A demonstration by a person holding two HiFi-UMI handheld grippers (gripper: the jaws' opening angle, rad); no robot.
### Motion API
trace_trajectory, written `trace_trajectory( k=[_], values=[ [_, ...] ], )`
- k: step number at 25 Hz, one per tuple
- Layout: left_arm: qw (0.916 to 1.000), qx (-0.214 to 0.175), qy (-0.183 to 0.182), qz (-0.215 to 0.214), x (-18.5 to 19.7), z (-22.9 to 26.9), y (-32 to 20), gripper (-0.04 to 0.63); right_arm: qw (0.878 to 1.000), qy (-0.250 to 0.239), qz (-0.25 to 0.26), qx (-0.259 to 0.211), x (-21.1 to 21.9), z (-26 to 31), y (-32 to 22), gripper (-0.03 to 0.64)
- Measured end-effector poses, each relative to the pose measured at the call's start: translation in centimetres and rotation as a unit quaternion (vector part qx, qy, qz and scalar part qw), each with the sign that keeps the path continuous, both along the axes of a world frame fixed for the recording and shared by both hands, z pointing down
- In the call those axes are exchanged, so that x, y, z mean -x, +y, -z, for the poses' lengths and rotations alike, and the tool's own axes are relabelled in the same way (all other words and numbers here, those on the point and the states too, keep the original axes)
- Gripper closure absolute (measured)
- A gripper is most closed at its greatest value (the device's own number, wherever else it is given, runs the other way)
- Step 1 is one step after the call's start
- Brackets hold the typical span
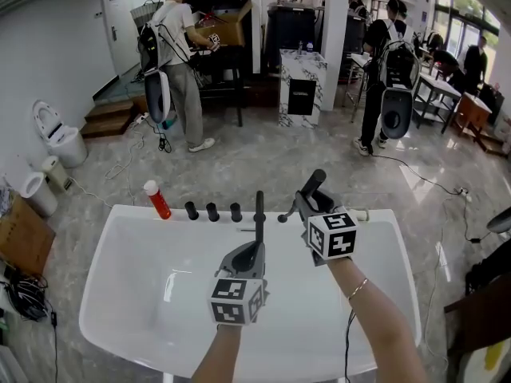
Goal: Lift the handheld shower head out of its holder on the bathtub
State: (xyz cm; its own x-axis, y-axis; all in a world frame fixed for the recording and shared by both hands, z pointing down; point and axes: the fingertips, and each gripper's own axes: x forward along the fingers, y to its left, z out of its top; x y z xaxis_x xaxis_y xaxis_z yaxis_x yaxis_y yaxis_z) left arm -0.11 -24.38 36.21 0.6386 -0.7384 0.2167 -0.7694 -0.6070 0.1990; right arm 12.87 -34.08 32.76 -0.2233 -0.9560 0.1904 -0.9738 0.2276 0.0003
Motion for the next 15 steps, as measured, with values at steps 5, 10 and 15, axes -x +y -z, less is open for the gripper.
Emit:
trace_trajectory(
  k=[5,10,15],
  values=[
    [1.0000,-0.004,0.000,0.003,0.38,0.30,-0.69,0.575,1.000,0.001,0.000,-0.002,0.17,0.06,-0.45,0.483],
    [1.0000,-0.006,-0.001,0.005,0.73,0.49,-0.87,0.575,1.000,0.002,0.001,-0.002,0.47,0.27,-0.67,0.483],
    [1.0000,-0.002,-0.002,0.007,0.92,0.86,-0.55,0.575,1.000,0.003,0.003,0.000,0.56,0.76,-0.48,0.483]
  ],
)
